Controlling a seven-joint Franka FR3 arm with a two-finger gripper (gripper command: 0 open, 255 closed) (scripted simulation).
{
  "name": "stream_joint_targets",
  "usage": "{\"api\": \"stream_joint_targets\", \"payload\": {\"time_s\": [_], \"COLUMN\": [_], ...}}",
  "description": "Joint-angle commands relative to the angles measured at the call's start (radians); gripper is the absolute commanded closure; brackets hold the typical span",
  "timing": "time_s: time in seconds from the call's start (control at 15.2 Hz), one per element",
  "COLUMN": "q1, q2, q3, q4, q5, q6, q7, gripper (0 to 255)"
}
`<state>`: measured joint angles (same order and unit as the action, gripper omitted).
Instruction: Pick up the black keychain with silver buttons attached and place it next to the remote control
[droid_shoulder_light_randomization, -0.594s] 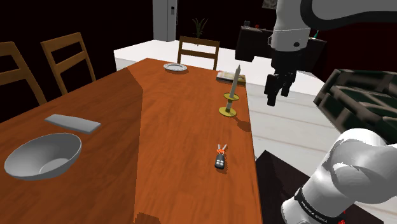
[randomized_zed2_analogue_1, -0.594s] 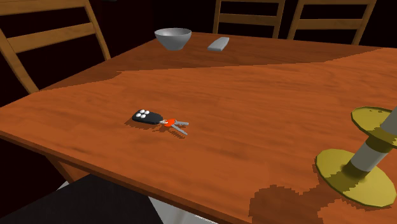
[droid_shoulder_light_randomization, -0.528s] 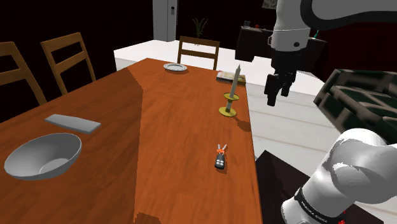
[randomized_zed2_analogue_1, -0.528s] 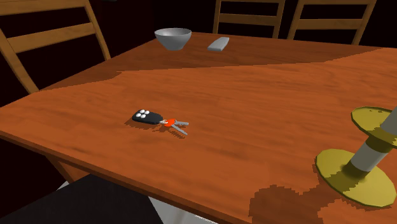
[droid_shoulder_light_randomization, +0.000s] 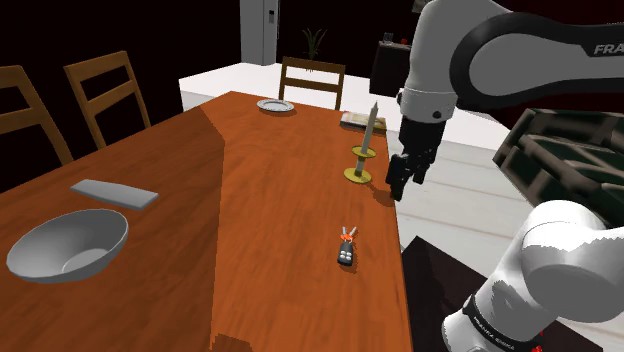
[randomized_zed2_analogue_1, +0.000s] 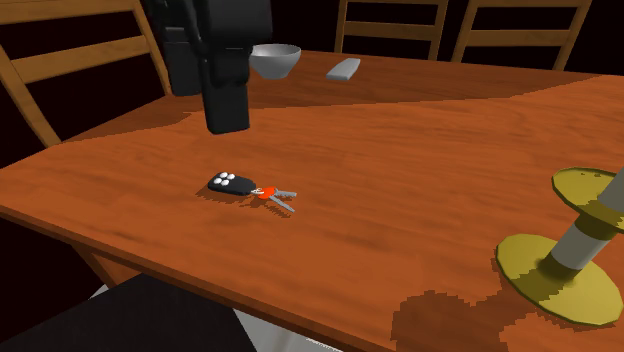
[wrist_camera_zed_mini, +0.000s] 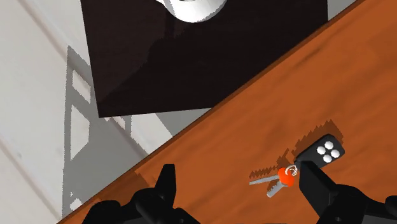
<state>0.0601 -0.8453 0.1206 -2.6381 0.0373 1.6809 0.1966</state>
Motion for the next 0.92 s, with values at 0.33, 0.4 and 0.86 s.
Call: {"api": "stream_joint_targets", "payload": {"time_s": [0.33,0.4,0.86], "q1": [0.078,0.089,0.129], "q2": [0.078,0.098,0.225], "q3": [0.105,0.121,0.198], "q4": [-0.118,-0.129,-0.174], "q5": [0.117,0.132,0.193], "q6": [0.279,0.323,0.545], "q7": [0.081,0.092,0.136], "gripper": [0,0,0]}}
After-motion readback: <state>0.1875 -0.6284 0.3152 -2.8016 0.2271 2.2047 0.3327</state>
